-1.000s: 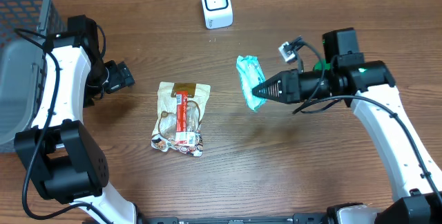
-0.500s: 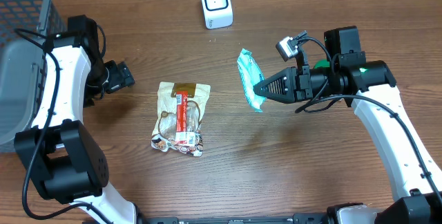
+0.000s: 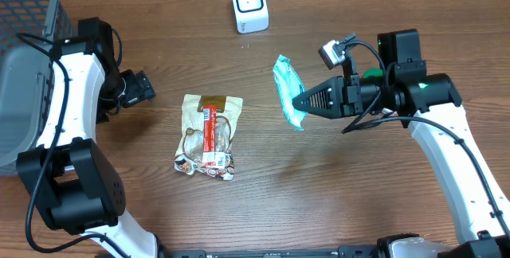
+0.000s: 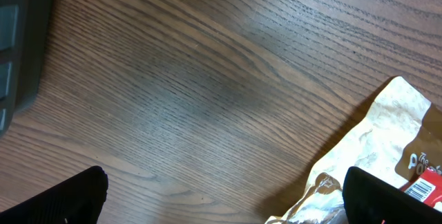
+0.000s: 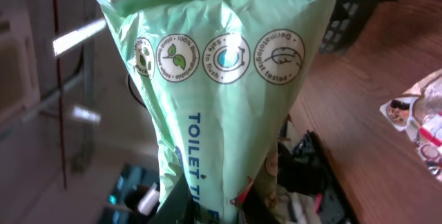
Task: Scan the item barcode
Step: 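Lift the wipes packet and carry it toward the scanner, then hold the wipes packet in front of the scanner with the right gripper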
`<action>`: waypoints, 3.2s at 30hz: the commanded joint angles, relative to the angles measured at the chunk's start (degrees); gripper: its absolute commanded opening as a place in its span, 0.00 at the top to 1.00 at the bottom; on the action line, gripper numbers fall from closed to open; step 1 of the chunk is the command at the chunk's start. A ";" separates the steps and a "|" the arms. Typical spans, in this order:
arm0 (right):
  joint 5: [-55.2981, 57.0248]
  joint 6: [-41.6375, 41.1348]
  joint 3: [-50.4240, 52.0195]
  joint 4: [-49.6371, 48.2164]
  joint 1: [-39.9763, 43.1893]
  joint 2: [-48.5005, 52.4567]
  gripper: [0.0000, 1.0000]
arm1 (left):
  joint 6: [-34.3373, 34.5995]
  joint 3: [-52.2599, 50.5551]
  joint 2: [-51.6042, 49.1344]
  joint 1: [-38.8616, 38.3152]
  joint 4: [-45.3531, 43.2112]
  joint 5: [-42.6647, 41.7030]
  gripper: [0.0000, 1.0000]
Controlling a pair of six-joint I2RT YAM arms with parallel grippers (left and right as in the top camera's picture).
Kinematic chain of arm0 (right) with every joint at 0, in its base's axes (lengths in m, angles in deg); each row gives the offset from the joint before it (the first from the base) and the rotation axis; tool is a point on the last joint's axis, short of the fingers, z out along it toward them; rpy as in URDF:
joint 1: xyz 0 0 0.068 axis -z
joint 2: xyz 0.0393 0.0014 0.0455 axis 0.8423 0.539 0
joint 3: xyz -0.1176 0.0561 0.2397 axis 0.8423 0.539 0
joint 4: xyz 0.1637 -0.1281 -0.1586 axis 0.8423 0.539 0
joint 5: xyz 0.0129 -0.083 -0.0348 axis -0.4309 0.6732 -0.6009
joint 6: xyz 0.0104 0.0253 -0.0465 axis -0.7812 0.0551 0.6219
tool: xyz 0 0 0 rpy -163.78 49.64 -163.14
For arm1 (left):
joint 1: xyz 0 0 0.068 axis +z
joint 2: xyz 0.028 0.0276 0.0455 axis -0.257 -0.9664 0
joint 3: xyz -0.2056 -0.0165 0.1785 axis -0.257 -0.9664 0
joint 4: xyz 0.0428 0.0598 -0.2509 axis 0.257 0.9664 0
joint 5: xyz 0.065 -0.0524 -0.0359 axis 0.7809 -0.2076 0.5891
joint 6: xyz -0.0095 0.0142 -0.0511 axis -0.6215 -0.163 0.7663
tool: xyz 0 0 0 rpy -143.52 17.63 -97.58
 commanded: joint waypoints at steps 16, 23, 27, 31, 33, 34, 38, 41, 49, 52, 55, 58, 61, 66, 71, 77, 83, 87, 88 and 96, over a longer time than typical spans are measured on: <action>32.57 -50.21 -12.28 -48.68 -9.73 7.37 0.96 | -0.22 0.83 1.09 -0.39 -0.04 0.50 0.00; 40.28 -44.83 -35.39 -34.71 -9.94 17.31 0.96 | -0.22 0.83 1.09 -0.39 -0.04 0.50 0.00; 43.71 -40.68 -57.09 -21.99 -10.01 28.81 0.96 | -0.22 0.83 1.09 -0.39 -0.04 0.50 0.00; 57.61 -35.04 -66.03 -14.73 -10.14 36.89 0.96 | -0.22 0.83 1.09 -0.39 -0.04 0.50 0.00; 62.66 -31.82 -65.94 -14.80 -10.36 38.69 0.96 | -0.22 0.83 1.09 -0.39 -0.04 0.50 0.00; 66.27 -29.75 -65.94 -14.82 -10.58 39.91 0.96 | -0.22 0.83 1.09 -0.39 -0.04 0.50 0.00; 78.38 -22.64 -65.94 -15.72 -12.09 44.76 0.96 | -0.22 0.83 1.09 -0.39 -0.04 0.50 0.00; 81.74 -18.38 -65.94 -17.97 -13.86 49.66 0.96 | -0.22 0.83 1.09 -0.39 -0.04 0.50 0.00; 96.89 -11.69 -65.85 -18.14 -16.63 59.87 0.96 | -0.22 0.83 1.09 -0.39 -0.04 0.50 0.00; 99.08 -11.61 -65.85 -18.05 -16.76 62.99 0.96 | -0.22 0.83 1.09 -0.39 -0.04 0.50 0.00; 99.10 -11.61 -65.85 -17.68 -16.76 64.63 0.96 | -0.22 0.83 1.09 -0.39 -0.04 0.50 0.00; 99.14 -11.63 -65.85 -16.85 -16.76 65.79 0.96 | -0.22 0.83 1.09 -0.39 -0.04 0.50 0.00; 100.06 -11.85 -65.42 -15.87 -16.76 66.42 0.96 | -0.22 0.83 1.09 -0.39 -0.04 0.50 0.00; 101.42 -11.82 -65.16 -15.02 -16.76 66.42 0.96 | -0.22 0.83 1.09 -0.39 -0.04 0.50 0.00; 101.37 -11.82 -65.16 -13.86 -16.76 66.42 0.96 | -0.22 0.83 1.09 -0.39 -0.04 0.50 0.00; 99.25 -11.82 -65.16 -12.83 -16.76 66.42 0.96 | -0.22 0.83 1.09 -0.39 -0.04 0.50 0.00; 97.50 -11.80 -65.11 -10.86 -16.76 66.45 0.96 | -0.22 0.83 1.09 -0.42 -0.04 0.50 0.00; 97.29 -11.80 -65.11 -9.84 -16.76 66.47 0.96 | -0.22 0.83 1.09 -0.39 -0.04 0.50 0.00; 97.29 -11.80 -65.11 -9.81 -16.76 66.47 0.96 | -0.22 0.83 1.09 -0.39 -0.04 0.50 0.00; 97.07 -11.80 -65.79 -5.22 -15.41 60.98 0.96 | -0.20 0.83 1.09 -0.39 -0.04 0.50 0.00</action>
